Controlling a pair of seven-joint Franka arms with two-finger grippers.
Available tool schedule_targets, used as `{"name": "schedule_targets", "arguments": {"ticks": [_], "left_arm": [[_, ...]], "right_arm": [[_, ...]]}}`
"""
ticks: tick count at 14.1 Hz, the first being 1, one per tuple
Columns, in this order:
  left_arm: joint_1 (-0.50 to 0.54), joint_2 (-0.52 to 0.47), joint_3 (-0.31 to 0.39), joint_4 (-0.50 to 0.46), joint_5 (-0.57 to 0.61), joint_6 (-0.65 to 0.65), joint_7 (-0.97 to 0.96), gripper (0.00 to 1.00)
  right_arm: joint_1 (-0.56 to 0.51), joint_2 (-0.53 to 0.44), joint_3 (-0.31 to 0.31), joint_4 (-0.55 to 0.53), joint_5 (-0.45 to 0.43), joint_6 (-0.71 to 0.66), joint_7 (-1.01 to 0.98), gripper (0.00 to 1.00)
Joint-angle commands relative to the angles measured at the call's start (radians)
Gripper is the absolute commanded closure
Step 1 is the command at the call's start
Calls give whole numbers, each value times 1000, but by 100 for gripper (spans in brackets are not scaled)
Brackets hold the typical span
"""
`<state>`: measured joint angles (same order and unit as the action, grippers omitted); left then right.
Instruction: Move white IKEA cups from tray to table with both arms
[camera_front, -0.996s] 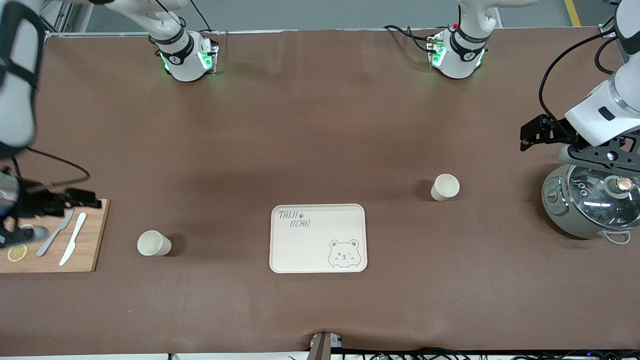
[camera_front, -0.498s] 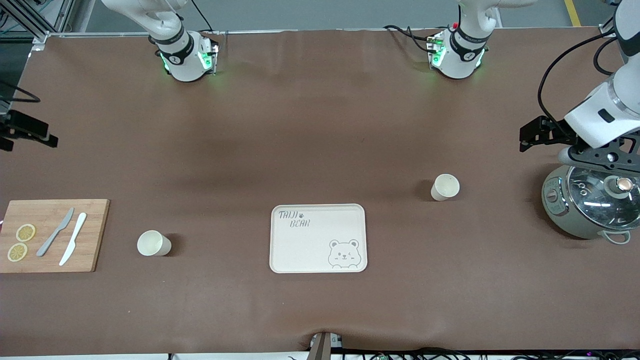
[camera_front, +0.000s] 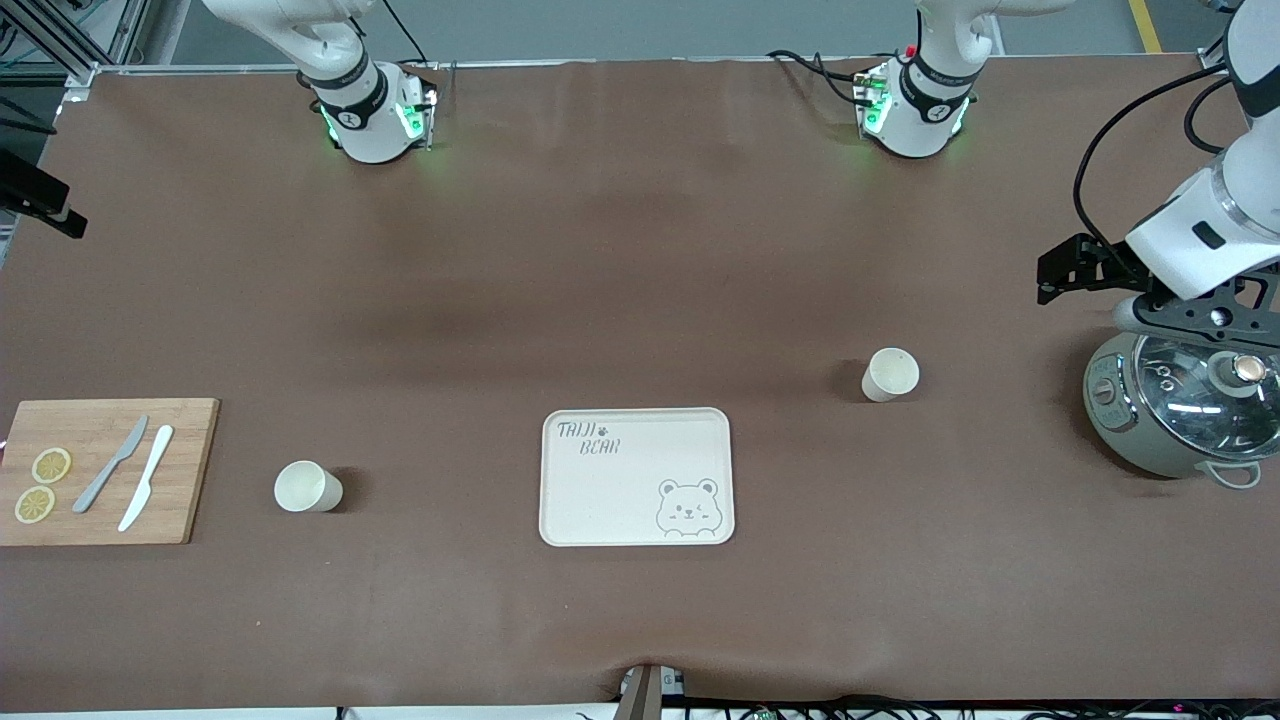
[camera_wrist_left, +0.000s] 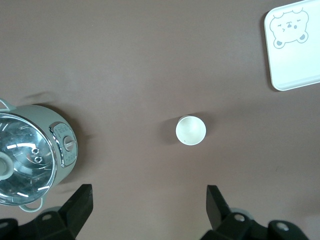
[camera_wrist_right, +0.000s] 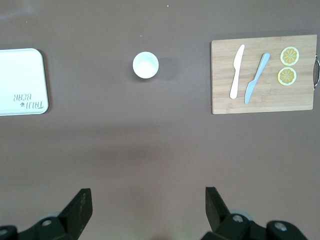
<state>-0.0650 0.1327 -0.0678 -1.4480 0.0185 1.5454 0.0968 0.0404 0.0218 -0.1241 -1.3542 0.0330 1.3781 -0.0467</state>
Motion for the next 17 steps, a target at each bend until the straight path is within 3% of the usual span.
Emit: {"name": "schedule_targets", "arguments": {"ticks": [1,17], "left_arm": [[-1,-5,-4,-2,18,-10,-14,0],[-1,1,-6,0,18,-10,-32,0]], "right_arm": [[9,-23,6,-34,-24,27,21,0],[12,-26,17,-32,-27,47,21,0]]}}
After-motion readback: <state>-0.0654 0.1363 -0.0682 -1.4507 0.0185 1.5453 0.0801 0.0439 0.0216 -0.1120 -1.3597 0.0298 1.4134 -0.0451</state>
